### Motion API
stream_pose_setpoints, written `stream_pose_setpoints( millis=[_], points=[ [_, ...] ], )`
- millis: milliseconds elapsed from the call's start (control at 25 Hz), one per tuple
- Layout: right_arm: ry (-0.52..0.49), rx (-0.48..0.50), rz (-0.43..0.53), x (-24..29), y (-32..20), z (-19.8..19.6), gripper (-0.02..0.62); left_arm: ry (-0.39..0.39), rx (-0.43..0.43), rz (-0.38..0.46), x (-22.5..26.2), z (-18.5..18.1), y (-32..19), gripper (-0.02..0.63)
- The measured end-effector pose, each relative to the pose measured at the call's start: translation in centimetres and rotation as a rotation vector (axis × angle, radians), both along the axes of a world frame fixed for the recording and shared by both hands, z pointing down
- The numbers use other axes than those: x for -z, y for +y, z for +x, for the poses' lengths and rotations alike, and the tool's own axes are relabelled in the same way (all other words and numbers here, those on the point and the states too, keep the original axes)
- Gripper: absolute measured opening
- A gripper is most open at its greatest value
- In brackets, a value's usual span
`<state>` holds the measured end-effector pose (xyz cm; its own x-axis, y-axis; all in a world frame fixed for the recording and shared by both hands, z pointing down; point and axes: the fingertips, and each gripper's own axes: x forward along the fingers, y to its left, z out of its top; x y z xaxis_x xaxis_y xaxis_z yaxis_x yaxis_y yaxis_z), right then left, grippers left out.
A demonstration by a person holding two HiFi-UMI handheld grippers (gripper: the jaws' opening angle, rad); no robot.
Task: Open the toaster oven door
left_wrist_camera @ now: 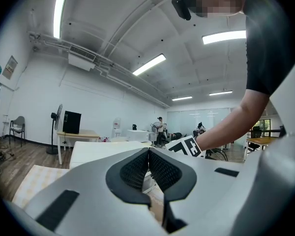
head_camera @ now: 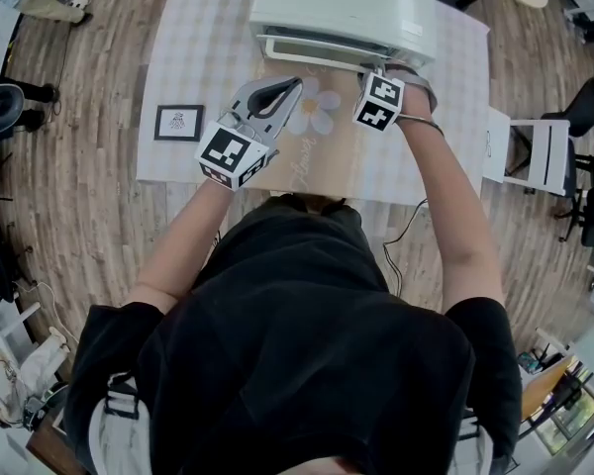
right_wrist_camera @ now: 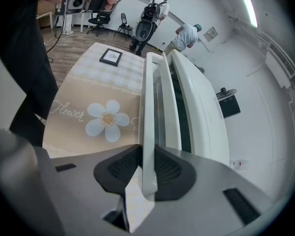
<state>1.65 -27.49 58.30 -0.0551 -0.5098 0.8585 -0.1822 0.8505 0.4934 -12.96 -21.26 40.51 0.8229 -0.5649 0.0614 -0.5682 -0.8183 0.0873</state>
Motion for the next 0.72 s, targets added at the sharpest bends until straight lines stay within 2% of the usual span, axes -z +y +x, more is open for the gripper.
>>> stream_pose_setpoints(
  millis=[720],
  points=[
    [-0.011,-0.014,0.057,-1.5,2.2,-0.5,0.092,-0.014,0.009,0.027,-1.2,1.1,-0.4,0.017]
  ],
)
